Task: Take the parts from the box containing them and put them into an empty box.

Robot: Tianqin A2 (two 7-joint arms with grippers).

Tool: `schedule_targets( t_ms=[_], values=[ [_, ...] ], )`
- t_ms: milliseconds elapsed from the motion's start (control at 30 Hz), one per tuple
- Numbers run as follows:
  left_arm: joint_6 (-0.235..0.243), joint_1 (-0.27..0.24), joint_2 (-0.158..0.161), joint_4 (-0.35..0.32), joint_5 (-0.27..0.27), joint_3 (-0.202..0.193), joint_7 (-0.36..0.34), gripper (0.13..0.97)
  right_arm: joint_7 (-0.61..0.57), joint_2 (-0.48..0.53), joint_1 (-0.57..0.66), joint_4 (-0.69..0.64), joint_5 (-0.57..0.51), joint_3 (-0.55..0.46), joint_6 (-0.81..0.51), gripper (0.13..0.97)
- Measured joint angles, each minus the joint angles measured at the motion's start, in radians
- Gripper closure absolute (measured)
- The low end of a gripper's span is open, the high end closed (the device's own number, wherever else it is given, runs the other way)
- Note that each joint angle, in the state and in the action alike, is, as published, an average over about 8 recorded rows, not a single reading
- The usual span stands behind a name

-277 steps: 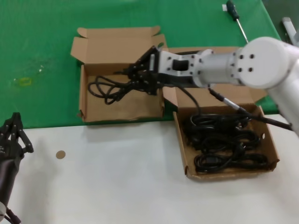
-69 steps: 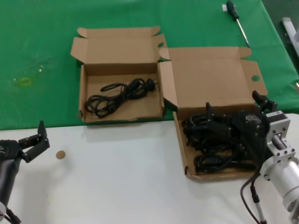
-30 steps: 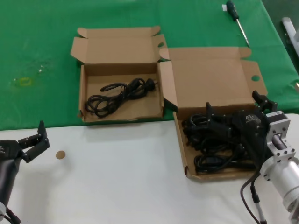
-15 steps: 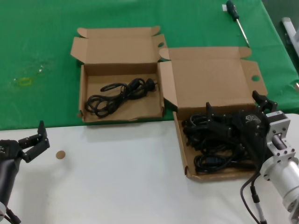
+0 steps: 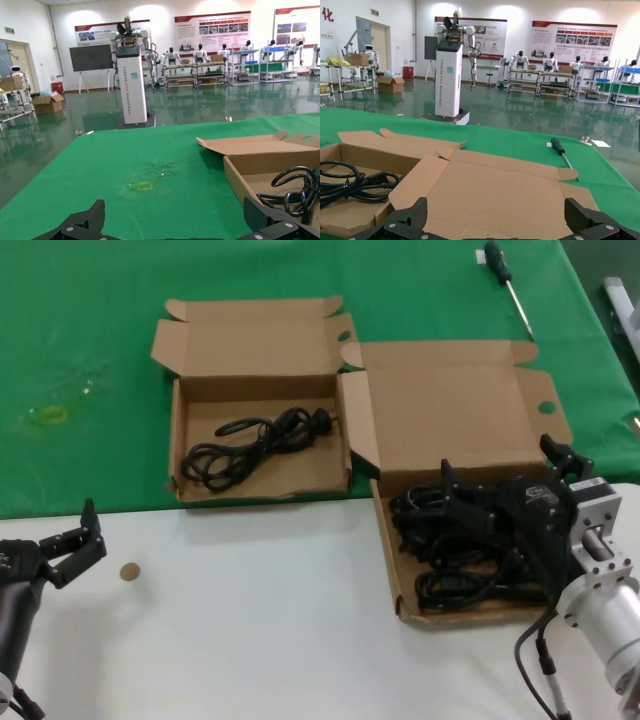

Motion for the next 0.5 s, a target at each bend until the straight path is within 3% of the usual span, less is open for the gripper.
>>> schedule_targets(
  t_ms=[500],
  values=[
    [0.000, 0.000, 0.000, 0.000, 0.000, 0.000, 0.000, 0.132, 0.000, 0.000, 0.000, 0.000, 0.000, 0.000, 0.000, 0.129]
  ],
)
